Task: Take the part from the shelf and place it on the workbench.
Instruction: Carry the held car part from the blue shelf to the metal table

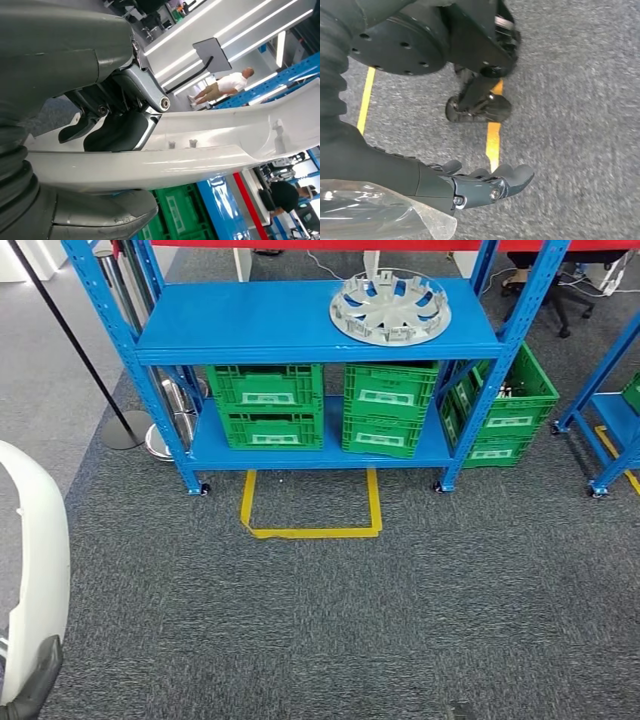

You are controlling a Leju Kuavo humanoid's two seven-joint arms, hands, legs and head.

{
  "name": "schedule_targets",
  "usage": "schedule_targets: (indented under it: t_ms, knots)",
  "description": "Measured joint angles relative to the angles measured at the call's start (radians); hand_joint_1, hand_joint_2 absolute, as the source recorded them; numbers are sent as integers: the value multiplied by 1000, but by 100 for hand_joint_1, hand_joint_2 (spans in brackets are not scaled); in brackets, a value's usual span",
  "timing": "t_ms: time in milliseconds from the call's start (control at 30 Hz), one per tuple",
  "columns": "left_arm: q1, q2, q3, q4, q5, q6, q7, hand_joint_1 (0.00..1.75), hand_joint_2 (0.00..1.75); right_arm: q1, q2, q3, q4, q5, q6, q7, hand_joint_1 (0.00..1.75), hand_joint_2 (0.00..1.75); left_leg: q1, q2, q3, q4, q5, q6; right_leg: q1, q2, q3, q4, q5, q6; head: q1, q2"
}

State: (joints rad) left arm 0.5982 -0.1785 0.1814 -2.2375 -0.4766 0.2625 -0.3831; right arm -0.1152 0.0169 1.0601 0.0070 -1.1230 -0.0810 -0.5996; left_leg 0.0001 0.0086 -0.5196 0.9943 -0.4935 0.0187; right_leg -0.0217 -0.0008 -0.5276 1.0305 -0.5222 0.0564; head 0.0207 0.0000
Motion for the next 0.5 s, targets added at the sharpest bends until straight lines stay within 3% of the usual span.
schedule_targets:
  t_ms: [100,167,233,300,333,367,400,433,500]
  knots:
    - [1,0,0,0,0,0,-2,175,175,-2,0,0,0,0,1,-1,0,175,-4,-1,-16,16,1,-14,2,3,4,-13,-6,-22,0,0]
    - [1,0,0,0,0,0,-2,175,175,-1,0,0,0,0,1,-1,0,175,-2,-2,-25,36,-16,-23,0,1,0,-14,-1,-36,-3,0]
    - [1,0,0,0,0,0,-2,175,175,-3,-1,0,0,-2,0,-2,0,175,1,-3,-62,126,-76,-32,-1,0,-4,-15,4,-48,-8,0]
    - [1,-1,0,0,1,0,-2,175,175,-3,-1,1,0,-8,1,-8,0,175,3,-3,-115,259,-138,-37,2,-1,-10,-15,7,-53,-10,0]
    - [1,-1,0,0,1,0,-2,175,175,-2,-1,3,0,-12,1,-10,0,175,3,-3,-129,297,-146,-36,3,-1,-12,-15,8,-54,-10,0]
    - [1,-1,0,0,2,0,-3,175,175,-2,-1,5,0,-15,1,-12,0,175,3,-3,-125,296,-134,-33,5,-1,-13,-14,9,-55,-10,0]
    - [1,-1,0,0,3,0,-3,175,175,-2,-1,7,0,-18,1,-13,0,175,3,-3,-103,257,-105,-29,6,-1,-13,-14,10,-55,-10,0]
    - [1,-1,0,0,3,1,-3,175,175,-3,-1,10,0,-20,1,-14,0,175,2,-4,-69,189,-67,-22,7,0,-11,-14,10,-55,-10,0]
    - [1,-1,0,-1,3,4,-3,175,175,-4,-1,17,0,-24,1,-15,0,175,-3,-5,-9,66,-22,-9,11,0,-12,-14,12,-51,-9,0]
